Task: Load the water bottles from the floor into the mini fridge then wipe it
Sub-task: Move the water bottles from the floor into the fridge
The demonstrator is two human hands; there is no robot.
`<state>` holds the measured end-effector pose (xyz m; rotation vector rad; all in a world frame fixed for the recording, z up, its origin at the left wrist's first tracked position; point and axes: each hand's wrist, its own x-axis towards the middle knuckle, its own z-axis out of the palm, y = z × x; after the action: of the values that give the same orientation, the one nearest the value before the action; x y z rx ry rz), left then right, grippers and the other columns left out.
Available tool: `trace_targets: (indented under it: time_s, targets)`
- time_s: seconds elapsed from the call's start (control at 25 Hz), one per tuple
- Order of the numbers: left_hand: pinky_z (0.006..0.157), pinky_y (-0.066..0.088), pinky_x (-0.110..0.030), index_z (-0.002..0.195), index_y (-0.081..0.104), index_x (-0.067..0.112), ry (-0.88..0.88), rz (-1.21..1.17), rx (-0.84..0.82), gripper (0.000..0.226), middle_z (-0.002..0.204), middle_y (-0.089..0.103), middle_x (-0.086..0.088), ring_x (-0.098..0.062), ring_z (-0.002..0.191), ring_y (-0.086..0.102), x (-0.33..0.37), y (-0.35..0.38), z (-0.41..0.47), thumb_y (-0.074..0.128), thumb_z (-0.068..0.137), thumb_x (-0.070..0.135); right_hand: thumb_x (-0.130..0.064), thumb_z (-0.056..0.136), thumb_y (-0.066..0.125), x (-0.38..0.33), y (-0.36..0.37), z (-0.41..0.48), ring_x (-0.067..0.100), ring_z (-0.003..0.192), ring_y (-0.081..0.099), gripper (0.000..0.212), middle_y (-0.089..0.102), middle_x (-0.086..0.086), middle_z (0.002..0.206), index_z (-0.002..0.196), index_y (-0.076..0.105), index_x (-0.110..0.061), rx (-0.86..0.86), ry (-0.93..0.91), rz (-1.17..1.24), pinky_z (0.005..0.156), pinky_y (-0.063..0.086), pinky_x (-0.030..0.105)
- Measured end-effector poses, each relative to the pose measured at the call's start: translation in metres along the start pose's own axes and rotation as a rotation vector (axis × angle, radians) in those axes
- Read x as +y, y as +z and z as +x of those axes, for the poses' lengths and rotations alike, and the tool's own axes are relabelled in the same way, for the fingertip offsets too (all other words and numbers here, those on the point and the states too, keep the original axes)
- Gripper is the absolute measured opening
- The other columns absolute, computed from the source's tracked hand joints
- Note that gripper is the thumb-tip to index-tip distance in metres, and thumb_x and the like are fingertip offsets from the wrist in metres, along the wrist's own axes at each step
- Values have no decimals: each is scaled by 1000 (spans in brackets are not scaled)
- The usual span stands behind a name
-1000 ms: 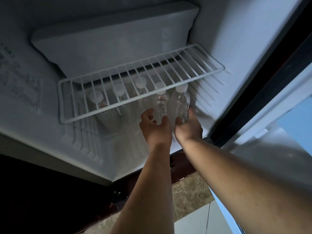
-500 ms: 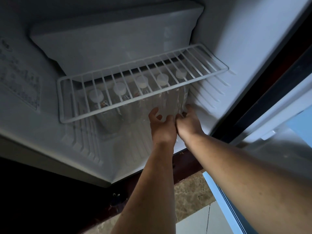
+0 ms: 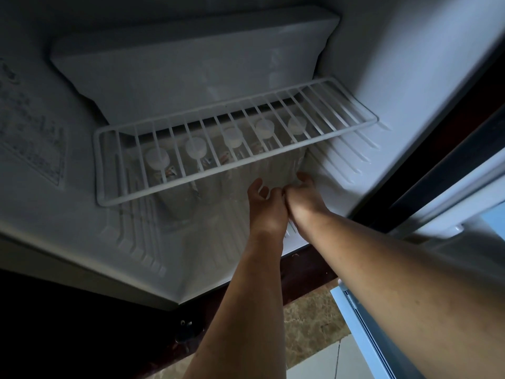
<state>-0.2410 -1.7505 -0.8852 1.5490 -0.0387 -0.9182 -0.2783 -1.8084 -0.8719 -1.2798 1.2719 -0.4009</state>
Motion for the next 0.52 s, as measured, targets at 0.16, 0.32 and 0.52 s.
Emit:
trace_targets:
  time_s: [0.16,0.32,0.52]
  targets:
    - [113,44,-42,151,37,29,31,4,-22,60,152,50,-3,-22,132,55,-1,1,-1,53,93,24,-16,73,46,10,5,14,33,117,64,70,67,11,128,142,44,-23,-71,24,44,106,50,48]
    - [112,45,-43,150,40,29,16,23,-5,74,146,55,-4,-23,129,57,-1,-2,-2,48,77,37,-13,89,46,5,6,7,32,127,59,70,60,10,141,156,34,-25,-72,21,-15,110,47,46]
    - [102,52,-42,141,50,22,-24,-32,66,54,132,64,-11,-27,117,63,-11,-11,-21,49,88,28,-21,87,41,14,-2,-22,34,113,63,56,65,11,124,142,54,-18,-15,-31,-124,101,51,43]
